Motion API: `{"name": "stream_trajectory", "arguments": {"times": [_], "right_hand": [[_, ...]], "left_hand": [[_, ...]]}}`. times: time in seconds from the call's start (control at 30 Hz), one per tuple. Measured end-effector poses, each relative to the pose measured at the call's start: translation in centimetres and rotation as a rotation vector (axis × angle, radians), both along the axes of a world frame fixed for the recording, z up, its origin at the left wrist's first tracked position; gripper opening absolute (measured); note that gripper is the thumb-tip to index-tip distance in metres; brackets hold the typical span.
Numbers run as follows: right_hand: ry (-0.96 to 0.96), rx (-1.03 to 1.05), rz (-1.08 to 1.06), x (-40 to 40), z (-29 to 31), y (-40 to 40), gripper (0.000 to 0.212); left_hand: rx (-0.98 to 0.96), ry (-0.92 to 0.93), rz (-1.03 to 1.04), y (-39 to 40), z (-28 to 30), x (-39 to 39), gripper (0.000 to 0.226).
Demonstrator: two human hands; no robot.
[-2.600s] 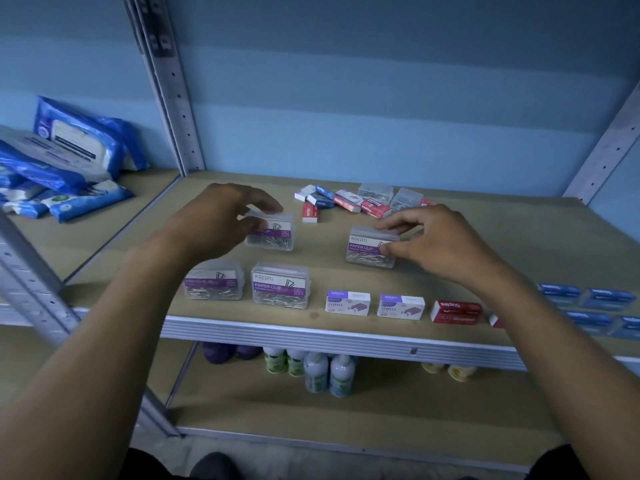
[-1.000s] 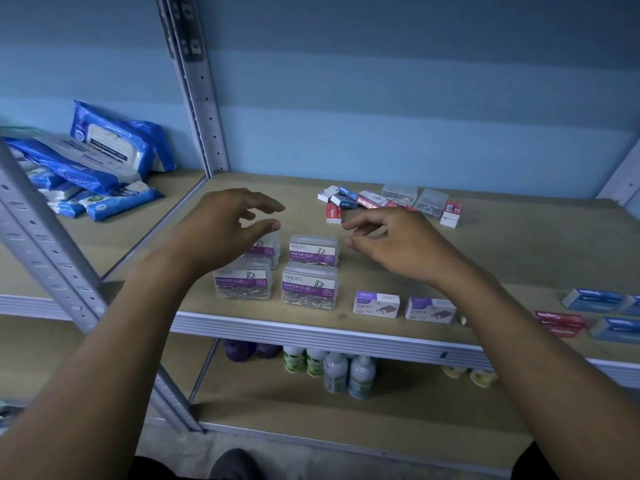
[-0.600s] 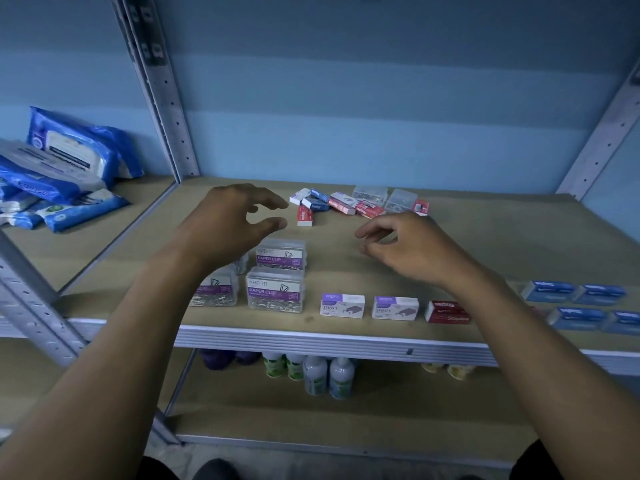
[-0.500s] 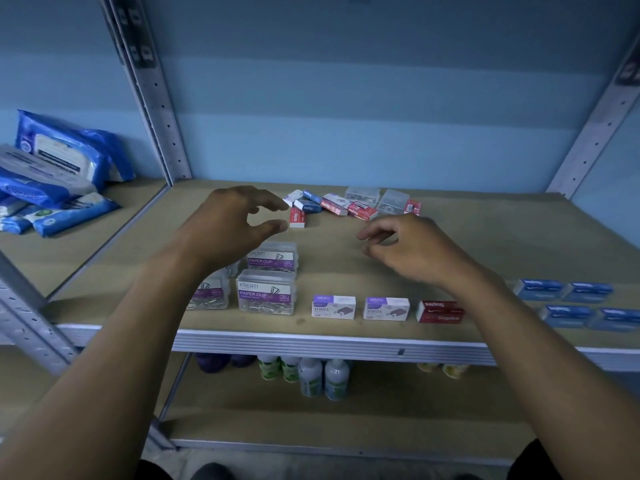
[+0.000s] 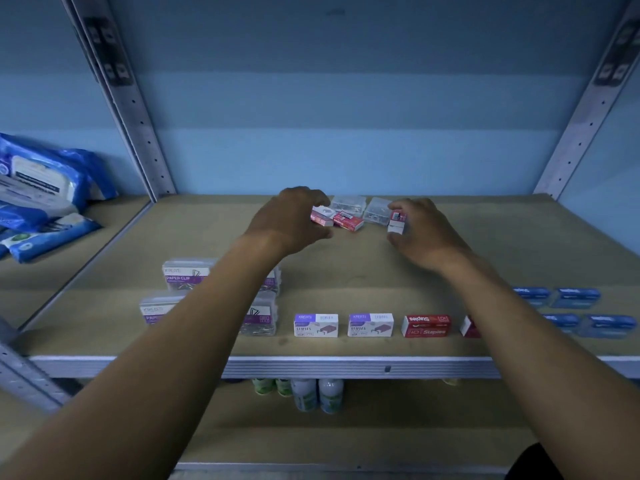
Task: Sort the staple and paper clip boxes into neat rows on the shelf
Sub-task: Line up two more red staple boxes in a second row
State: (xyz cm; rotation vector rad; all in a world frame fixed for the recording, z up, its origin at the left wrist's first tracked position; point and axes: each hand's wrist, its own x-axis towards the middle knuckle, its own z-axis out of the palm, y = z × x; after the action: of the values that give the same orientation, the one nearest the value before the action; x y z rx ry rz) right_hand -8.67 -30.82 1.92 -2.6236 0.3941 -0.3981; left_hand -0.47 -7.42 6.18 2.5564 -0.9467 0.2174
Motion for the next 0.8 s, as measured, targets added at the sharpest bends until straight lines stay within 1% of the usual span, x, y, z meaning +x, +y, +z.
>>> {"name": "stream_trajectory", "arguments": {"times": [0.13, 0.27, 0.33, 0.4, 0.47, 0.53, 0.67, 0.8], "right_hand": [[-0.01, 0.005, -0.003, 0.9, -0.9, -0.8, 0.054], [0.019, -0.017, 0.012, 1.7, -1.3, -1.1, 0.053], [0.065, -0.022, 0.025, 2.0, -1.4, -1.1, 0.059], [0.114, -0.025, 0.041, 2.1, -1.6, -1.2, 0.064], [0.131, -0.033, 0.053, 2.1, -1.7, -1.4, 0.066], [0.118, -0.049, 0.061, 1.9, -1.5, -1.5, 0.066], [0.056, -0.043, 0.062, 1.6, -1.3, -1.4, 0.057], [-0.025, -0.039, 0.067, 1.7, -1.5, -1.5, 0.039]], "left_hand": [[0.06, 0.01, -0.034, -2.1, -0.6, 1.1, 0.059], [0.188, 0.003, -0.088, -4.1, -1.2, 1.8, 0.062], [0.247, 0.004, -0.11, -4.9, -1.5, 2.1, 0.064], [0.28, 0.003, -0.13, -5.5, -1.8, 2.5, 0.069], [0.304, -0.009, -0.136, -6.0, -1.9, 3.0, 0.07], [0.324, -0.019, -0.141, -6.3, -2.0, 3.2, 0.062], [0.315, -0.068, -0.134, -6.4, -2.0, 2.8, 0.046], [0.271, -0.11, -0.131, -6.5, -2.2, 2.3, 0.027]]}}
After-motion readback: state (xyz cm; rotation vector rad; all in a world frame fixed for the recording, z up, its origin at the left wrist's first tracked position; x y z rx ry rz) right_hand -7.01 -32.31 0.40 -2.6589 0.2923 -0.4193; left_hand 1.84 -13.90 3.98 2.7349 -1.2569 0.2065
